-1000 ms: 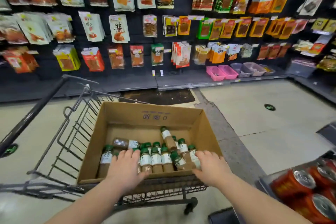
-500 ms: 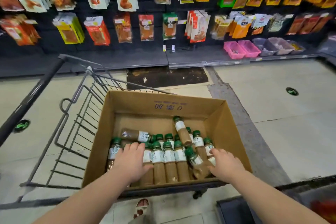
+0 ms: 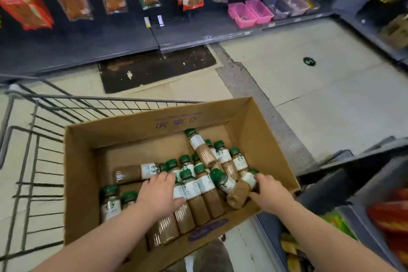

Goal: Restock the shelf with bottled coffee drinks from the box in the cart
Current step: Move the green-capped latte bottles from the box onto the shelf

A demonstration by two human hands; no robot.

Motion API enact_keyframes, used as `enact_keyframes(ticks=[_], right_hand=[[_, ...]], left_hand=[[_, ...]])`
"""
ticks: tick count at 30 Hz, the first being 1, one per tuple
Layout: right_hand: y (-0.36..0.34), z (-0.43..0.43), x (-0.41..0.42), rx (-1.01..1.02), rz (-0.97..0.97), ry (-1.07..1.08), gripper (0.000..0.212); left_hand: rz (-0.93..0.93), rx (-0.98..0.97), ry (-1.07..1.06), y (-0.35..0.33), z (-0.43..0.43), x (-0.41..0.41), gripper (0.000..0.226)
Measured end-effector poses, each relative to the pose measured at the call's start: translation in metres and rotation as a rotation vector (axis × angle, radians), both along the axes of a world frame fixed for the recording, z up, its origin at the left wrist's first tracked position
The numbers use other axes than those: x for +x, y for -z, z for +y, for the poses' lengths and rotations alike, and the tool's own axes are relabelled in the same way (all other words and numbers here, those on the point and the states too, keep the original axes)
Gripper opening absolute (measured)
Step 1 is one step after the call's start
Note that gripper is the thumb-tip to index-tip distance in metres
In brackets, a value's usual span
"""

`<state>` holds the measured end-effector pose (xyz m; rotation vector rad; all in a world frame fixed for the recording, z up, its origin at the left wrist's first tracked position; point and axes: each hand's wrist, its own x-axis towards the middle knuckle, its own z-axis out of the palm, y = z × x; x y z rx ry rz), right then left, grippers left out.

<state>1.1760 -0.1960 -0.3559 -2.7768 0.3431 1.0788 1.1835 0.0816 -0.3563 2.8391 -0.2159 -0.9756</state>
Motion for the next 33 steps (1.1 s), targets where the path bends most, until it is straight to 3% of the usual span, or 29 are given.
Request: enact_keyframes(ticks=[9,17,23,27,33], right_hand=[[0.058,-0.019,0.032,0.123,0.032,0.222,0.045],[0.110,-0.022,0.050,0.197,0.136,0.550,0.092],[0.126,-0.015,0.055,0.294,0.127,0.709,0.096],[0.114,-0.010,0.056,0.487,0.029,0.668,0.099],[0.083,0.024,0.059,0.741,-0.011,0.390,0.098]], left_hand=[[0.071,-0.059,0.045,0.027,-0.058,0.022,0.076],[0.146,-0.113,-0.055,0.056,-0.087,0.030,0.071],[0.188,-0.200,-0.190,0.072,-0.099,0.034,0.067],[0.249,-0.306,-0.353,0.075,-0.112,0.037,0.063],[0.420,-0.629,-0.887,0.070,-0.129,0.046,0.057]])
